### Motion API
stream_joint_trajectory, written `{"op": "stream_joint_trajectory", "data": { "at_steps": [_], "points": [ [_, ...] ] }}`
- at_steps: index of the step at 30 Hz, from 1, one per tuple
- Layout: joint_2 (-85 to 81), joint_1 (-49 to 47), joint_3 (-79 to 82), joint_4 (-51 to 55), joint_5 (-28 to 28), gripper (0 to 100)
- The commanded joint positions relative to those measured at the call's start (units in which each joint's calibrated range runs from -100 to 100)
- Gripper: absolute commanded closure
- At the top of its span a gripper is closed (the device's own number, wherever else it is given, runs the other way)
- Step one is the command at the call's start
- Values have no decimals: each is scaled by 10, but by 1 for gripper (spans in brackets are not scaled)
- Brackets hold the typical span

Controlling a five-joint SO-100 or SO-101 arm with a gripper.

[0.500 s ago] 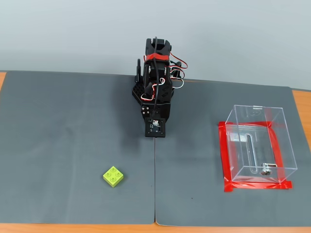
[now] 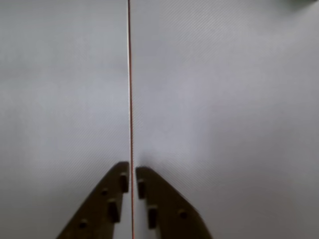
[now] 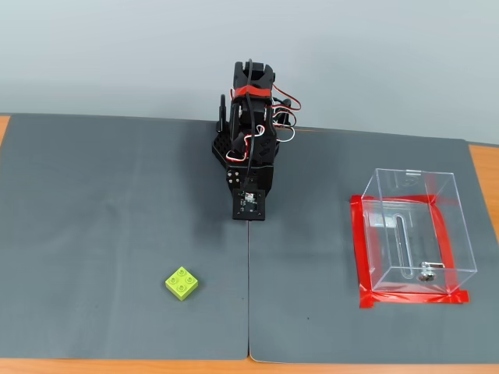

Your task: Pick the green lego block and place it into the transparent box

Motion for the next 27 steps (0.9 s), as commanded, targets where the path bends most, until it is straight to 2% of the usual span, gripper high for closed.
{"op": "stream_joint_trajectory", "data": {
  "at_steps": [1, 27],
  "points": [
    [2, 4, -37, 2, -2, 98],
    [2, 1, -37, 2, 0, 98]
  ]
}}
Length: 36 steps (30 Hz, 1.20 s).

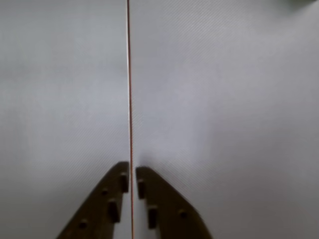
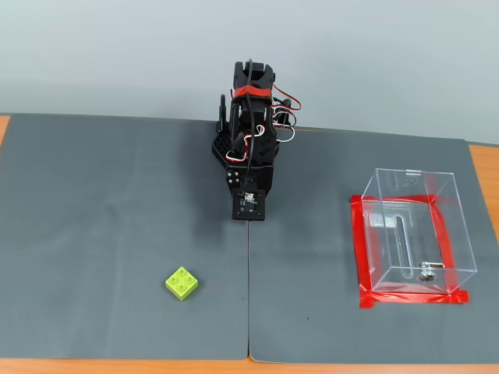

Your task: Pick the green lego block and place it into the transparent box

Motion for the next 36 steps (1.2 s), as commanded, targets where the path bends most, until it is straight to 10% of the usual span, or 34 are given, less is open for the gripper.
{"op": "stream_joint_trajectory", "data": {
  "at_steps": [1, 36],
  "points": [
    [2, 1, -37, 2, -1, 98],
    [3, 94, -76, -185, 21, 98]
  ]
}}
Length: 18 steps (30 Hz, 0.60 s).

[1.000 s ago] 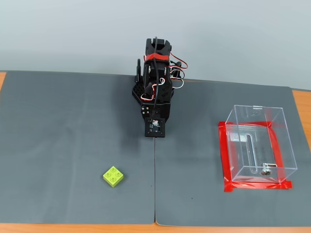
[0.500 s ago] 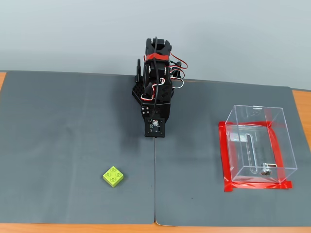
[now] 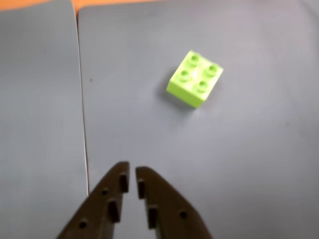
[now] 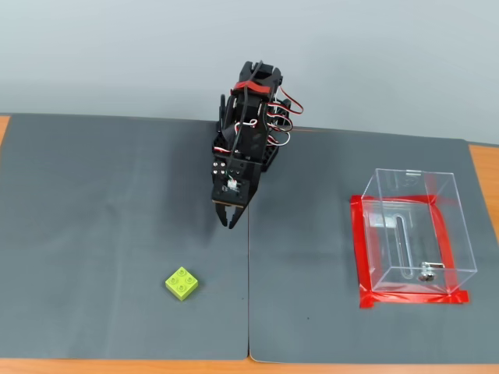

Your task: Pick the green lego block and place it into the transparent box

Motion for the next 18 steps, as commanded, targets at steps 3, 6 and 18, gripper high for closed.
{"op": "stream_joint_trajectory", "data": {
  "at_steps": [3, 6, 18],
  "points": [
    [4, 3, -38, -14, -1, 98],
    [4, 8, -46, -13, -2, 98],
    [6, 11, -191, 40, -7, 98]
  ]
}}
